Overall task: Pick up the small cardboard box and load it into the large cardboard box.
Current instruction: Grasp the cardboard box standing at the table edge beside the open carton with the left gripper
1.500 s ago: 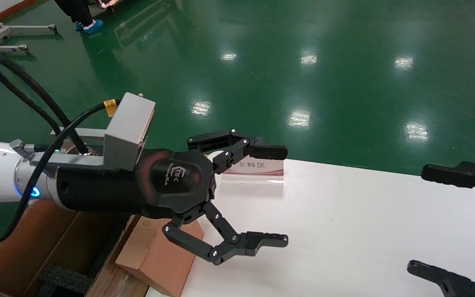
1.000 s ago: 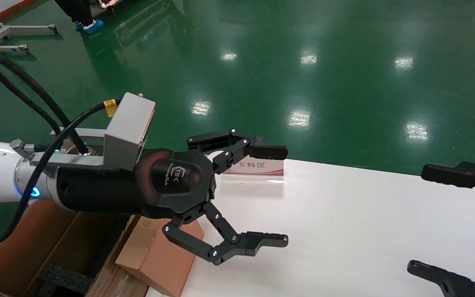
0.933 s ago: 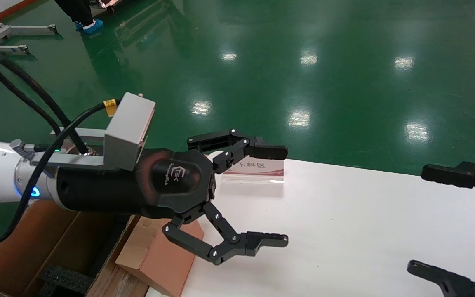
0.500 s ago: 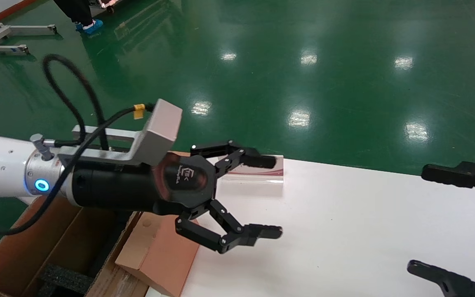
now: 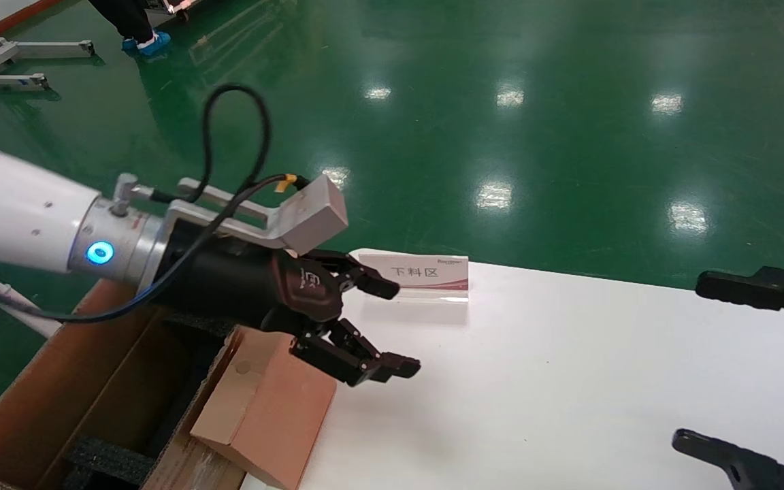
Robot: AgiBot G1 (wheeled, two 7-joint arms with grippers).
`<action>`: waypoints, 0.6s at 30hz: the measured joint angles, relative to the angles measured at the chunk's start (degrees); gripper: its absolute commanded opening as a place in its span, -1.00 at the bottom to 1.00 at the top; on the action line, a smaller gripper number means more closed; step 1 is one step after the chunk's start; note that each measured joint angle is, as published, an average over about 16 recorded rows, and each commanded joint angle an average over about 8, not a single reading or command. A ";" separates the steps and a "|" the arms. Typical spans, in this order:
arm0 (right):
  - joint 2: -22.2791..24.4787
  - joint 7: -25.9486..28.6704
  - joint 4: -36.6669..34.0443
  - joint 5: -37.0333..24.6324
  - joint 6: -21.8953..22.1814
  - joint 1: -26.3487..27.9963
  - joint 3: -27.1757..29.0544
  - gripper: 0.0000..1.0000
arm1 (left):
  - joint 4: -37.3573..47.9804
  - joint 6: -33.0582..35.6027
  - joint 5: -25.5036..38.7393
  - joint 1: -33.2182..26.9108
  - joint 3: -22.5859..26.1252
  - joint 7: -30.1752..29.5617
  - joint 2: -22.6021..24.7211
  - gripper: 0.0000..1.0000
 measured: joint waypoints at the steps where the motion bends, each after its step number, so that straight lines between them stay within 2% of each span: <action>1: 0.00 0.00 0.00 0.00 0.00 0.00 0.00 1.00 | -0.02 0.43 1.49 -1.49 1.24 -1.66 0.40 1.00; 10: 0.02 -0.02 0.00 0.03 0.02 0.01 -0.04 1.00 | -0.27 2.59 12.46 -14.68 14.75 -15.24 3.39 1.00; 18: 0.03 -0.04 0.00 0.05 0.03 0.02 -0.08 1.00 | -0.45 2.85 16.16 -25.11 28.53 -26.33 4.63 1.00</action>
